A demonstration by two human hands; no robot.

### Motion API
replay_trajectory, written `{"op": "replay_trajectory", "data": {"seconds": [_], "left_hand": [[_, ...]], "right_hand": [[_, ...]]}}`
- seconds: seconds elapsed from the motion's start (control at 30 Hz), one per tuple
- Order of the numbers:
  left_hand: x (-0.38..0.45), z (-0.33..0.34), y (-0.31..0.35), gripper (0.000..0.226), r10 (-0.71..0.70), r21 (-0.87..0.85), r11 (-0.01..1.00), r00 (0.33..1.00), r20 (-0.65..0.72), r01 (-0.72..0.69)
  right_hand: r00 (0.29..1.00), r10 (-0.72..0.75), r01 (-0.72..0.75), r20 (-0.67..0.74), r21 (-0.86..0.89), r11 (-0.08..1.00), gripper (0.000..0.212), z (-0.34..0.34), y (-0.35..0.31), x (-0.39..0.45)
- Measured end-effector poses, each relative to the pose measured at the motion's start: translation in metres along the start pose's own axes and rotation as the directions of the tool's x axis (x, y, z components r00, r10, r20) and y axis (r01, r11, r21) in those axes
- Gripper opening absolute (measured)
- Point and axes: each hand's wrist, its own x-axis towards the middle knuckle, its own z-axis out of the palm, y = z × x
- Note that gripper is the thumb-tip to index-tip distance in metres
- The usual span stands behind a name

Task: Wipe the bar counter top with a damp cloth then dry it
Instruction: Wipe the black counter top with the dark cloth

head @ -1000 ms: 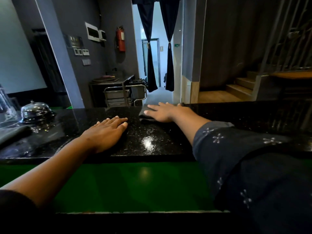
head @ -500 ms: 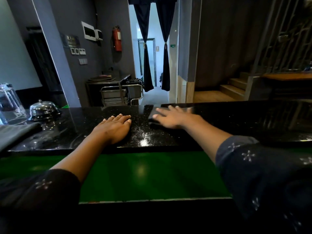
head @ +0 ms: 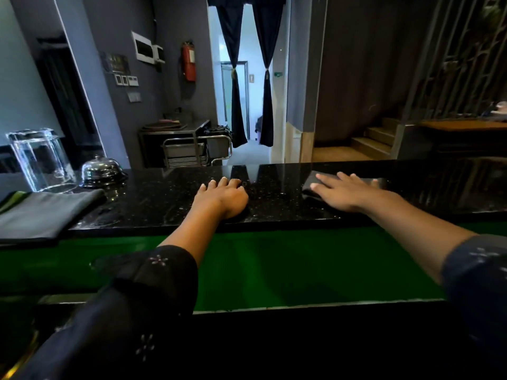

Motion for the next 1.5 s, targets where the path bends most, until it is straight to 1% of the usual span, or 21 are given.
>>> {"op": "replay_trajectory", "data": {"seconds": [0.07, 0.17, 0.23, 0.3, 0.33, 0.4, 0.47, 0.53, 0.67, 0.83, 0.9, 1.0, 1.1, 1.2, 1.33, 1.4, 1.43, 1.5], "left_hand": [[0.001, 0.0, -0.001, 0.057, 0.015, 0.001, 1.0, 1.0, 0.002, -0.015], [0.003, 0.001, -0.004, 0.059, 0.035, 0.019, 0.999, 0.999, 0.009, -0.035], [0.006, 0.002, -0.007, 0.064, 0.064, 0.058, 0.996, 0.998, 0.022, -0.065], [0.007, 0.002, -0.01, 0.062, 0.072, 0.053, 0.996, 0.997, 0.03, -0.074], [0.008, 0.003, -0.01, 0.06, 0.068, 0.039, 0.997, 0.997, 0.025, -0.069], [0.008, 0.004, -0.01, 0.058, 0.052, 0.008, 0.999, 0.999, 0.014, -0.052], [0.01, 0.006, -0.007, 0.057, 0.052, 0.007, 0.999, 0.999, 0.0, -0.052], [0.013, 0.006, -0.006, 0.057, 0.053, 0.02, 0.998, 0.998, -0.016, -0.052], [0.011, 0.006, -0.006, 0.055, 0.031, 0.0, 1.0, 0.999, -0.022, -0.031], [0.01, 0.004, -0.004, 0.052, 0.023, 0.025, 0.999, 0.999, -0.036, -0.022], [0.01, 0.002, -0.004, 0.051, 0.023, 0.033, 0.999, 0.999, -0.042, -0.022], [0.013, 0.003, -0.007, 0.05, 0.014, 0.014, 1.0, 0.999, -0.035, -0.014], [0.011, 0.003, -0.006, 0.05, 0.014, 0.012, 1.0, 1.0, -0.021, -0.014], [0.008, 0.003, -0.003, 0.051, 0.033, 0.018, 0.999, 0.999, -0.038, -0.032], [0.008, 0.003, -0.003, 0.053, 0.012, -0.006, 1.0, 0.999, -0.032, -0.012], [0.002, -0.001, -0.001, 0.053, 0.008, -0.057, 0.998, 0.998, -0.056, -0.011], [-0.003, -0.004, 0.001, 0.051, 0.004, -0.125, 0.992, 0.996, -0.093, -0.015], [-0.017, -0.01, -0.001, 0.047, -0.025, -0.335, 0.941, 0.983, -0.18, -0.037]], "right_hand": [[0.998, -0.059, 0.059, -0.021, -0.01, 0.998, 0.069, 0.006, -0.038, -0.004], [0.974, -0.225, 0.224, -0.042, -0.018, 0.974, 0.067, 0.018, -0.087, -0.029], [0.952, -0.302, 0.301, -0.051, -0.023, 0.953, 0.065, 0.023, -0.093, -0.051], [0.937, -0.346, 0.346, -0.056, -0.016, 0.938, 0.064, 0.023, -0.076, -0.067], [0.937, -0.345, 0.344, -0.054, -0.014, 0.939, 0.065, 0.021, -0.063, -0.072], [0.955, -0.295, 0.294, -0.043, -0.022, 0.955, 0.072, 0.015, -0.037, -0.073], [0.975, -0.221, 0.22, -0.036, -0.027, 0.975, 0.067, 0.01, -0.022, -0.063], [0.986, -0.166, 0.165, -0.03, -0.016, 0.986, 0.062, 0.009, -0.022, -0.042], [0.993, -0.12, 0.12, -0.01, -0.001, 0.993, 0.068, 0.007, -0.048, -0.005], [0.988, -0.151, 0.151, -0.023, 0.037, 0.988, 0.07, 0.005, -0.081, 0.011], [0.98, -0.201, 0.201, -0.003, 0.036, 0.979, 0.069, 0.006, -0.082, -0.001], [0.951, -0.31, 0.31, 0.007, 0.016, 0.951, 0.068, 0.013, -0.066, -0.03], [0.929, -0.37, 0.37, 0.0, 0.008, 0.929, 0.066, 0.015, -0.04, -0.053], [0.934, -0.357, 0.357, -0.012, 0.003, 0.934, 0.064, 0.014, -0.032, -0.055], [0.956, -0.293, 0.293, 0.002, 0.01, 0.956, 0.064, 0.014, -0.06, -0.04], [0.97, -0.243, 0.242, 0.01, 0.03, 0.97, 0.065, 0.011, -0.083, -0.03], [0.976, -0.216, 0.216, 0.012, 0.031, 0.976, 0.066, 0.01, -0.094, -0.028], [0.982, -0.189, 0.189, 0.016, 0.011, 0.982, 0.066, 0.01, -0.114, -0.031]]}}
